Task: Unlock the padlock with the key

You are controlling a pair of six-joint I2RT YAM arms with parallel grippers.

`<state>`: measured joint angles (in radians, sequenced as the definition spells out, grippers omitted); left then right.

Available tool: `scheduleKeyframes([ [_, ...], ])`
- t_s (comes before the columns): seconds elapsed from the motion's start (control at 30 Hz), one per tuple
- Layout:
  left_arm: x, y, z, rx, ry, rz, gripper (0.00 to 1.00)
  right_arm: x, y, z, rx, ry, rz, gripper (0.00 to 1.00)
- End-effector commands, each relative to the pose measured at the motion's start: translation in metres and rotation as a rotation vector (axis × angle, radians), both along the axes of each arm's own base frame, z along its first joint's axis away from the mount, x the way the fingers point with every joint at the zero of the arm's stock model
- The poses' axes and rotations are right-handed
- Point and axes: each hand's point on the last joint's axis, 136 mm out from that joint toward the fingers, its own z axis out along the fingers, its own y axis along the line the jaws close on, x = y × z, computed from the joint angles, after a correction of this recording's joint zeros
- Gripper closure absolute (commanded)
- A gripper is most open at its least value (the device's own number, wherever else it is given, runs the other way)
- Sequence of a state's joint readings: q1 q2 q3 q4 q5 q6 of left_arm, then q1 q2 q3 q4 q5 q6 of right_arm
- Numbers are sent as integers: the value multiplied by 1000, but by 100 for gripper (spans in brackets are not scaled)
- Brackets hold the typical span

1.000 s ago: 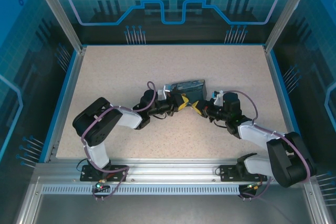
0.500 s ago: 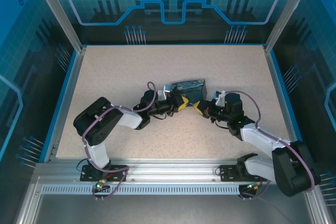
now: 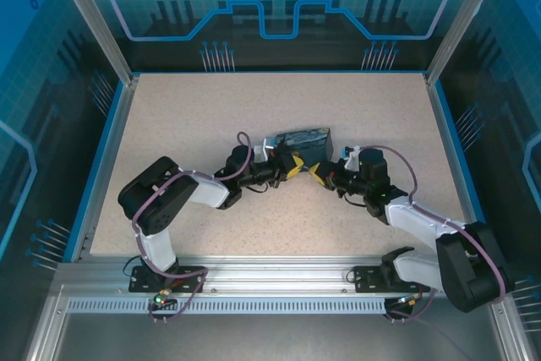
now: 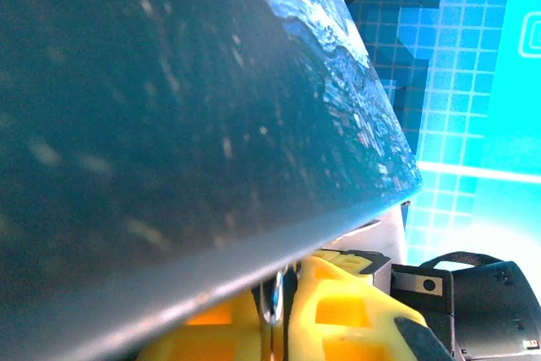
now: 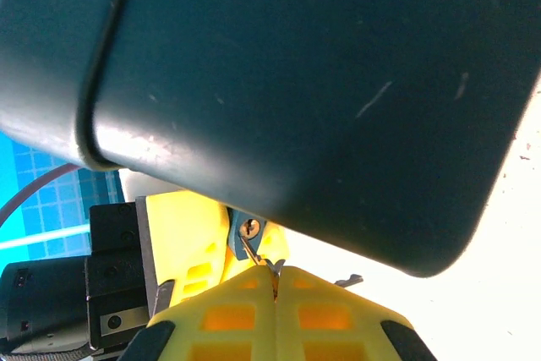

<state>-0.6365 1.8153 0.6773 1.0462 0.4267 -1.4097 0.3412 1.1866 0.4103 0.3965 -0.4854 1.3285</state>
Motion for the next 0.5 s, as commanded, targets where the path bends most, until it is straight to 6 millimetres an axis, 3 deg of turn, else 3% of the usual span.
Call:
scheduleKeyframes([
  [0.0,3,1,12,-42,-39,7,100,7,7,15,14,-42,8,100],
  [0.47,3,2,12,-42,-39,8,100,11,10,9,8,-31,6,100],
])
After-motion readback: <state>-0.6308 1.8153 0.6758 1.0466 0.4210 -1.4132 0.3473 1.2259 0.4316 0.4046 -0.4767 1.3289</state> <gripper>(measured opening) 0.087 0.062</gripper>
